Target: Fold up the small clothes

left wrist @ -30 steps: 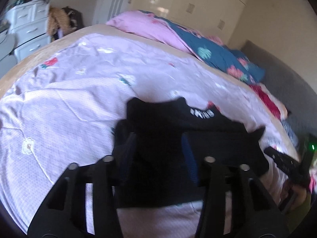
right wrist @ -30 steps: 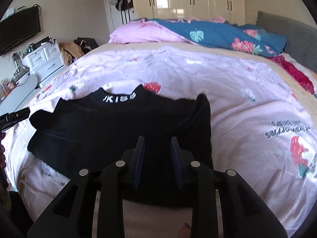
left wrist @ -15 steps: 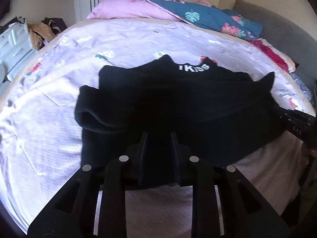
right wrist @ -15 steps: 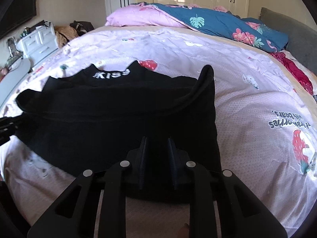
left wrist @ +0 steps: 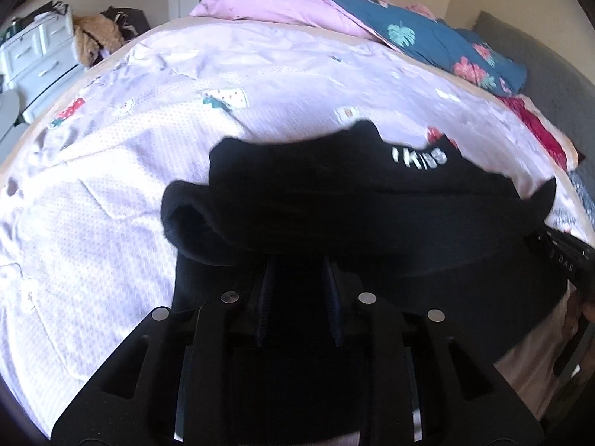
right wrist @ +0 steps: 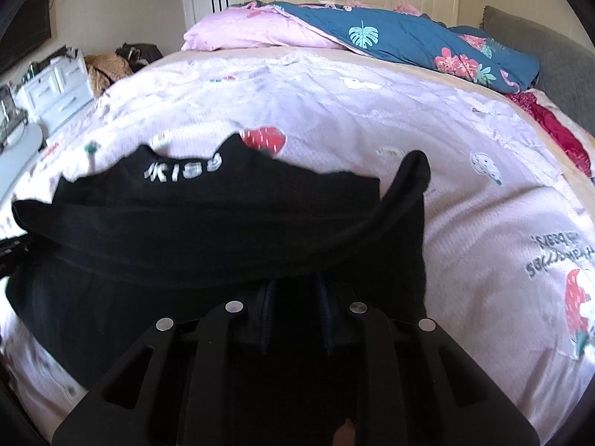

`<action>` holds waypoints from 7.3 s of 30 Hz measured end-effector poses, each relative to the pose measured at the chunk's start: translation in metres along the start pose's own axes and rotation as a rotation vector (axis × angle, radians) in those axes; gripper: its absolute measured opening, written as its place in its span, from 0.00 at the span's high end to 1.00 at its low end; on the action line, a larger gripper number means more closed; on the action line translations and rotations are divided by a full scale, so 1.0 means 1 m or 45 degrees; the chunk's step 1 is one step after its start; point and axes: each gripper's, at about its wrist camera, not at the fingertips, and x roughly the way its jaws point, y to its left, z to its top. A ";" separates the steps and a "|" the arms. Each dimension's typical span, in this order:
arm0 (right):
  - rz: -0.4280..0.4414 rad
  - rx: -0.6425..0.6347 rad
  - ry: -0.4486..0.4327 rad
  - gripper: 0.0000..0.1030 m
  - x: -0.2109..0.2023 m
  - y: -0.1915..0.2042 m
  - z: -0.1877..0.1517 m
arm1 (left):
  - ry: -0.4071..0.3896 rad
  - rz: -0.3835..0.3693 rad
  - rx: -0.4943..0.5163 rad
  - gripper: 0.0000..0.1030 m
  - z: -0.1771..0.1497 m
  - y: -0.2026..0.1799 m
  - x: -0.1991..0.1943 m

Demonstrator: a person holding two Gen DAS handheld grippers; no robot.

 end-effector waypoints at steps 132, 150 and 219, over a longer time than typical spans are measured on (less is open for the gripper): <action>0.061 -0.769 -0.082 0.04 0.018 0.268 -0.041 | -0.070 0.110 -0.353 0.09 0.033 0.100 -0.013; 0.330 -0.573 -0.306 0.86 -0.035 0.231 -0.035 | 0.116 -0.285 -0.540 0.09 0.049 0.100 0.036; 0.330 0.262 -0.204 0.93 -0.068 0.007 -0.072 | 0.096 -0.478 -0.111 0.89 0.073 -0.175 0.026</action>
